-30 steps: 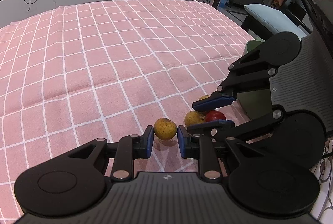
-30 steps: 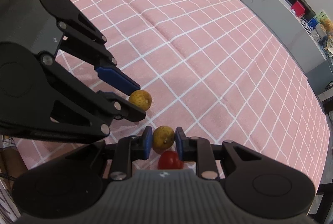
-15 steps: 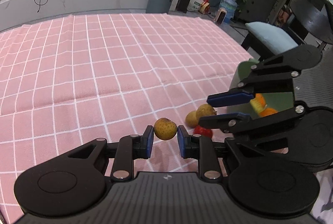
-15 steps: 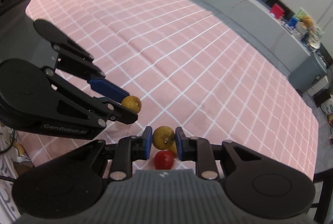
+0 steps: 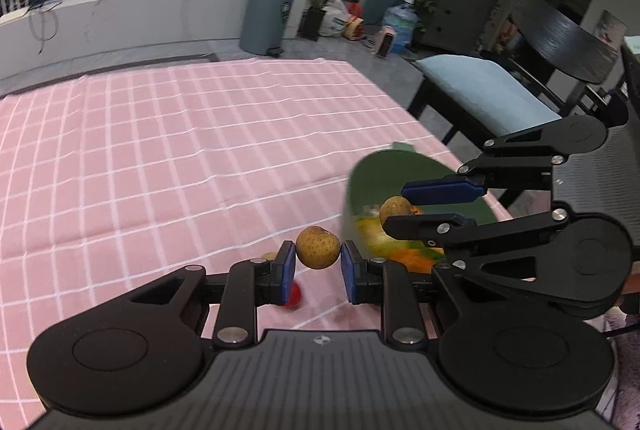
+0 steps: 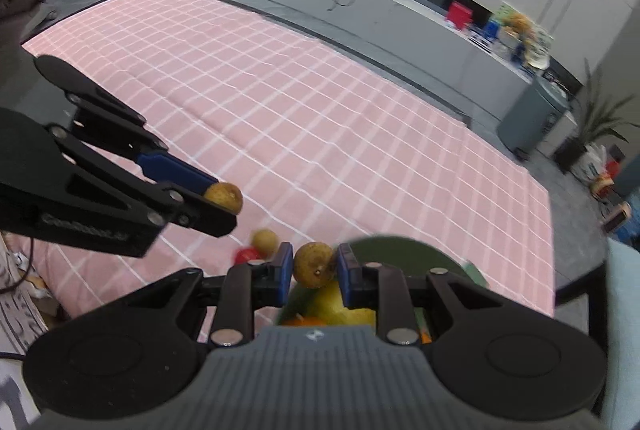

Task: Organize fruits
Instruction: 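Carry the kiwis over the colander and open both tools to release them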

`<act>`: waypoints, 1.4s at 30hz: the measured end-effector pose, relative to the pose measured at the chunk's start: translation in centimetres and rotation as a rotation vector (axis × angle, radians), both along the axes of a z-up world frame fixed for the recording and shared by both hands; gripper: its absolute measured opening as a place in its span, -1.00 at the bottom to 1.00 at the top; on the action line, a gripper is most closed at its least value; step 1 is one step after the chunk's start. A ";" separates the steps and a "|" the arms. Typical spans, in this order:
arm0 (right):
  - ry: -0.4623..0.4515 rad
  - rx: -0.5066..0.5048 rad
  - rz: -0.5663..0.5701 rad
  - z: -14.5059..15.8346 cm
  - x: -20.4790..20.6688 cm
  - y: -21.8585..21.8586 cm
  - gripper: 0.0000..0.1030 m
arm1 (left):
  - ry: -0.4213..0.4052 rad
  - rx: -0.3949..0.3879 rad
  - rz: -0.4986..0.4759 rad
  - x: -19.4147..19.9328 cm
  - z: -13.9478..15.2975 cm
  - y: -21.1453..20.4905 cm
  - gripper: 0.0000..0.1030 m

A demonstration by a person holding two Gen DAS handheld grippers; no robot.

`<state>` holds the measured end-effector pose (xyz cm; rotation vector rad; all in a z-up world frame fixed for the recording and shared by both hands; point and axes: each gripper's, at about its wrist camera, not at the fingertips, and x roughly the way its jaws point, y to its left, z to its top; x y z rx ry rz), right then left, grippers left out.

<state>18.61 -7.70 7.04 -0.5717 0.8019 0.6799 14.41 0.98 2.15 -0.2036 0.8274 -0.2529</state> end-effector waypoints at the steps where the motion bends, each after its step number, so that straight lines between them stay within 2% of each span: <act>1: -0.001 -0.003 -0.014 0.1 0.0 -0.6 -0.63 | 0.000 0.006 -0.013 0.2 0.2 -0.7 -0.48; 9: -0.006 -0.020 -0.108 0.0 0.8 -5.4 -0.63 | 0.019 0.059 -0.104 1.8 0.5 -5.6 -0.48; 19: 0.046 -0.027 -0.223 -2.8 2.8 -9.2 -0.63 | 0.099 0.138 -0.177 4.2 -1.0 -9.5 -0.48; 26: 0.076 -0.042 -0.241 -4.8 3.6 -10.0 -0.63 | 0.136 0.242 -0.213 5.5 -2.4 -11.4 -0.48; 31: 0.087 -0.058 -0.239 -6.0 4.1 -9.9 -0.63 | 0.160 0.253 -0.217 6.2 -3.4 -11.9 -0.47; 42: 0.103 -0.061 -0.241 -7.3 4.7 -9.8 -0.62 | 0.129 0.326 -0.258 6.4 -3.4 -13.3 -0.45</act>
